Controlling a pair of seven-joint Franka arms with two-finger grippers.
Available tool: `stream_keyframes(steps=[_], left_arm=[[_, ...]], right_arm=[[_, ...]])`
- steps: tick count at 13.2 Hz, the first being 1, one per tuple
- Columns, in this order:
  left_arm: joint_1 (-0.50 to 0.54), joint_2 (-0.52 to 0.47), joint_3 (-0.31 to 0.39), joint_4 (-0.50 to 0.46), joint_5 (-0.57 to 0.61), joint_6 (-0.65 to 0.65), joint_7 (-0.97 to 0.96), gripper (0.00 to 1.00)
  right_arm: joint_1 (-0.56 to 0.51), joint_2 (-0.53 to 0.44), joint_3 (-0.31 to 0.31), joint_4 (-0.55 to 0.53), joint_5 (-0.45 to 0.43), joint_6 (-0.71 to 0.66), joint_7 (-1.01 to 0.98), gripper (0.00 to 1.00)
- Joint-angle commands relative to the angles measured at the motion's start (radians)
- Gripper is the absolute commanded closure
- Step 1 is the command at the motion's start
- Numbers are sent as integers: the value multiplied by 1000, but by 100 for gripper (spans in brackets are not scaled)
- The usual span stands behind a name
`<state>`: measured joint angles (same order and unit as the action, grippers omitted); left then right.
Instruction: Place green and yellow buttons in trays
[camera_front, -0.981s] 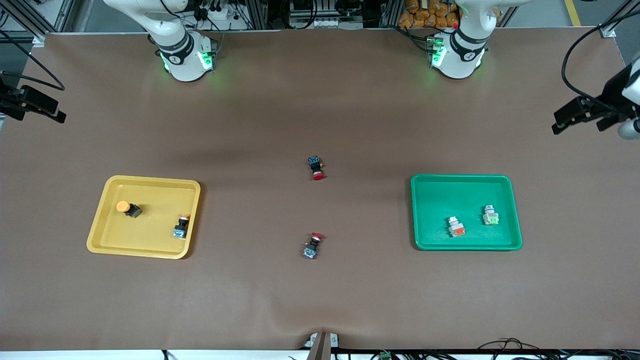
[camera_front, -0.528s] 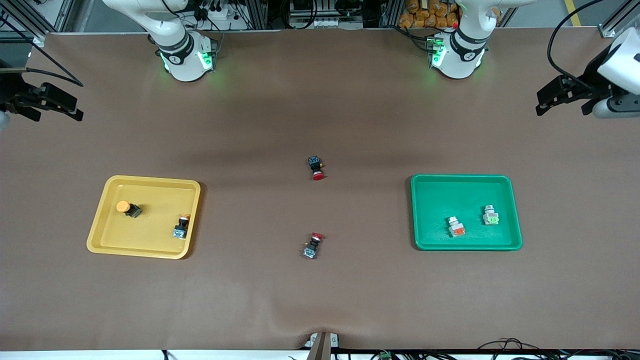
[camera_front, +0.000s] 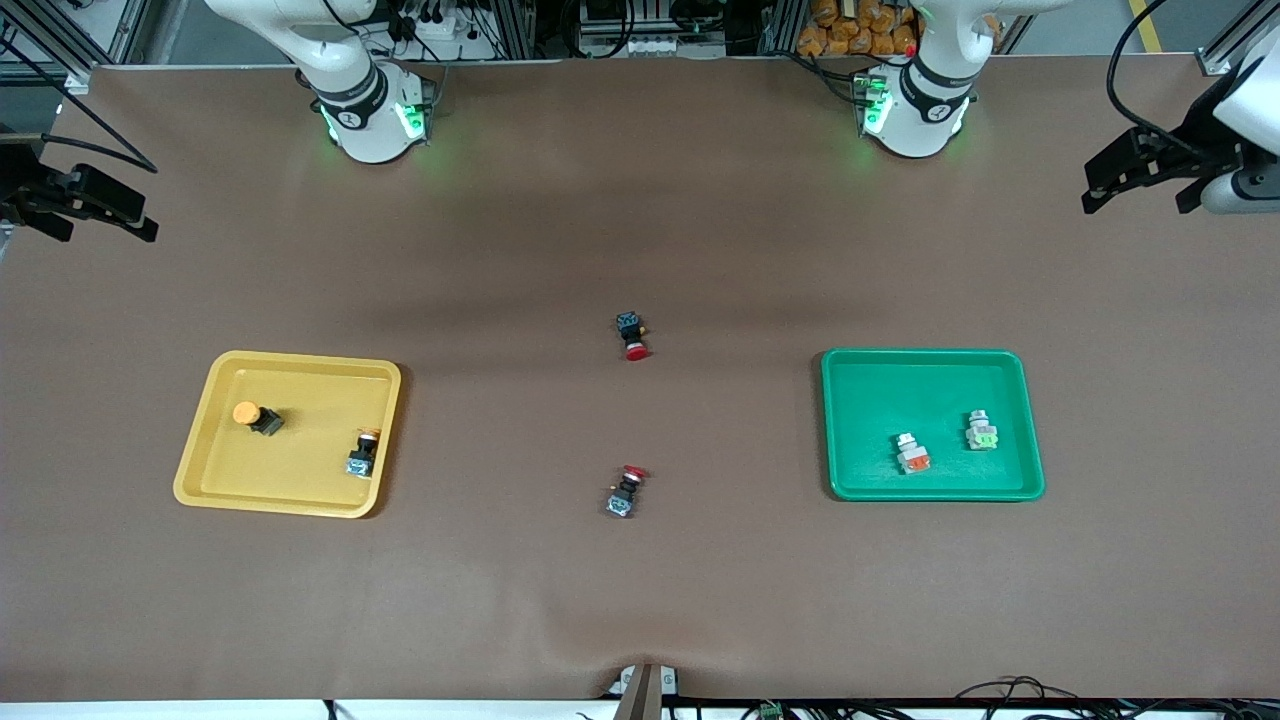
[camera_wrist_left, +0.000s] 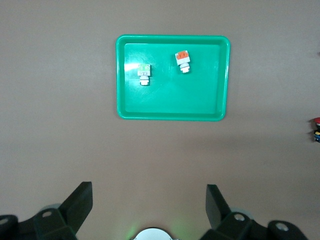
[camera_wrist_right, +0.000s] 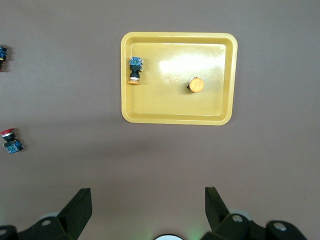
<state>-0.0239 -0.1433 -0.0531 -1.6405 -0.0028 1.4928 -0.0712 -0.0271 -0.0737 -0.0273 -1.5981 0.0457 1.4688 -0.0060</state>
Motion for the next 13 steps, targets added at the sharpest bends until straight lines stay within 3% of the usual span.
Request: stream_keyframes(steps=[1, 13], left_arm=[[10, 28, -5, 37, 3, -34, 13, 0], [10, 42, -5, 42, 3, -57, 8, 0]], right_arm=[[-5, -15, 0, 0, -17, -5, -5, 0], [-17, -3, 4, -13, -21, -1, 4, 0]])
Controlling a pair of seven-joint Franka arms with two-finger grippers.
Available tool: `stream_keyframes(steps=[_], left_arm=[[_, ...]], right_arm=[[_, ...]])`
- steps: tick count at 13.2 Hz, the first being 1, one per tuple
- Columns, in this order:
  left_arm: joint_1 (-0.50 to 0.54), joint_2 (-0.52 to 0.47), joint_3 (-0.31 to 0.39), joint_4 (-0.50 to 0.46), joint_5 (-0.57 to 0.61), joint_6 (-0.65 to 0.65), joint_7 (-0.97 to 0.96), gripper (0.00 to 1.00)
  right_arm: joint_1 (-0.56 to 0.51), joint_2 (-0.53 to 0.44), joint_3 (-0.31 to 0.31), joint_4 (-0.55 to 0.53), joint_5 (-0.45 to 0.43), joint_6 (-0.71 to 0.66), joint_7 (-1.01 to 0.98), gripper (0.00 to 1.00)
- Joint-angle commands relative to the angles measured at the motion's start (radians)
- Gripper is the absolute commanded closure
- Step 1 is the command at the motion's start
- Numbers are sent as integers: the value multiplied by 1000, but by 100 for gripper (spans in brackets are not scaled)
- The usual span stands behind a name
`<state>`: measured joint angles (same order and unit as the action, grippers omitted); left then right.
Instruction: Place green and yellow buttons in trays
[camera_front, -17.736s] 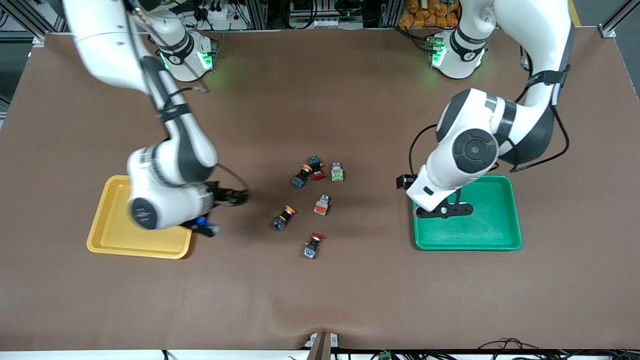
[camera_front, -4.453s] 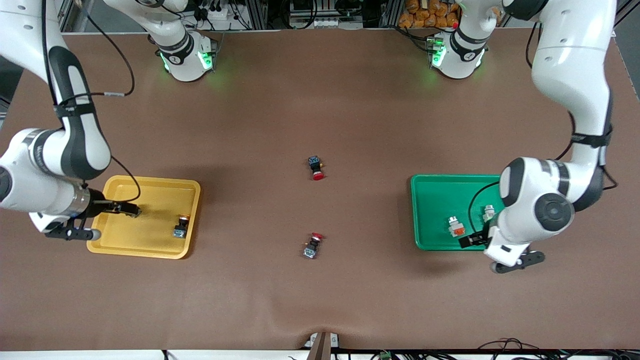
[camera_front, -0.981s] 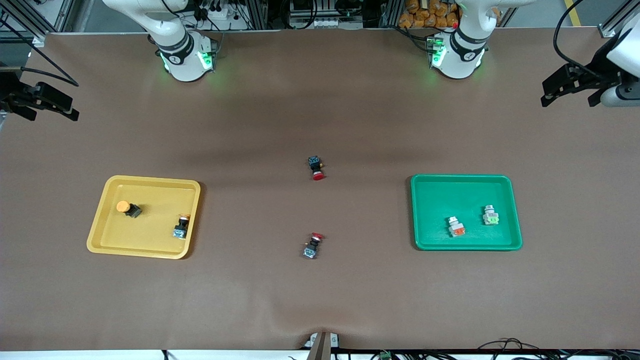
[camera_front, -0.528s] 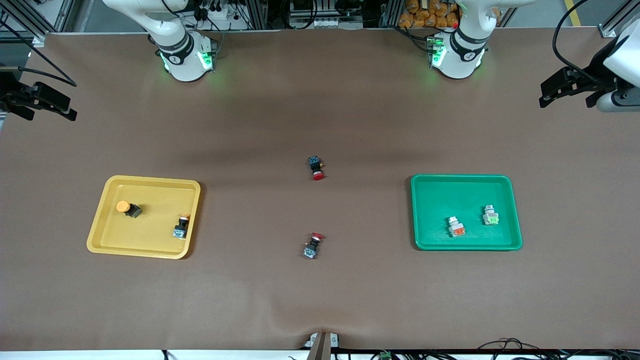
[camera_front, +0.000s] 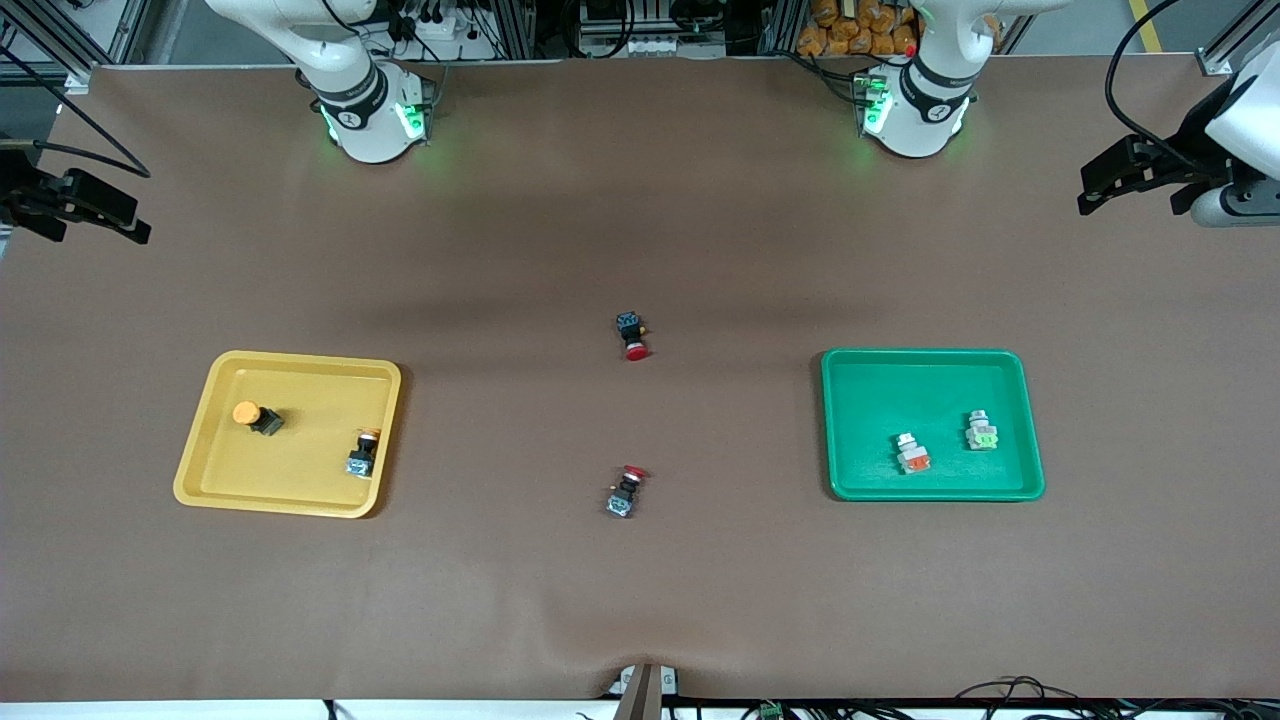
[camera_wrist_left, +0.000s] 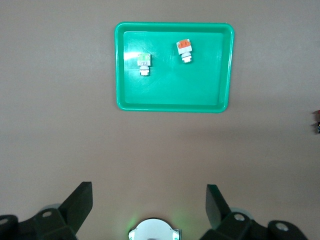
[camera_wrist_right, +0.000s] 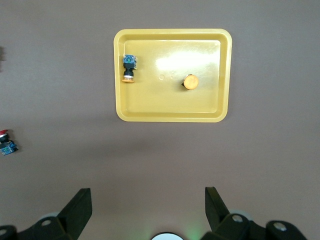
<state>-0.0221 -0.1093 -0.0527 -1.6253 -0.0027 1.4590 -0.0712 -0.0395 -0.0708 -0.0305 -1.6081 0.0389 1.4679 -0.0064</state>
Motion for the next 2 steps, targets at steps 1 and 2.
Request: stream_keyframes(steps=[1, 2], left_arm=[[8, 10, -6, 27, 3, -23, 8, 0], [8, 10, -6, 27, 3, -23, 8, 0]], right_arm=[[-5, -6, 7, -3, -14, 0, 5, 0], [-5, -4, 7, -4, -14, 0, 5, 0]])
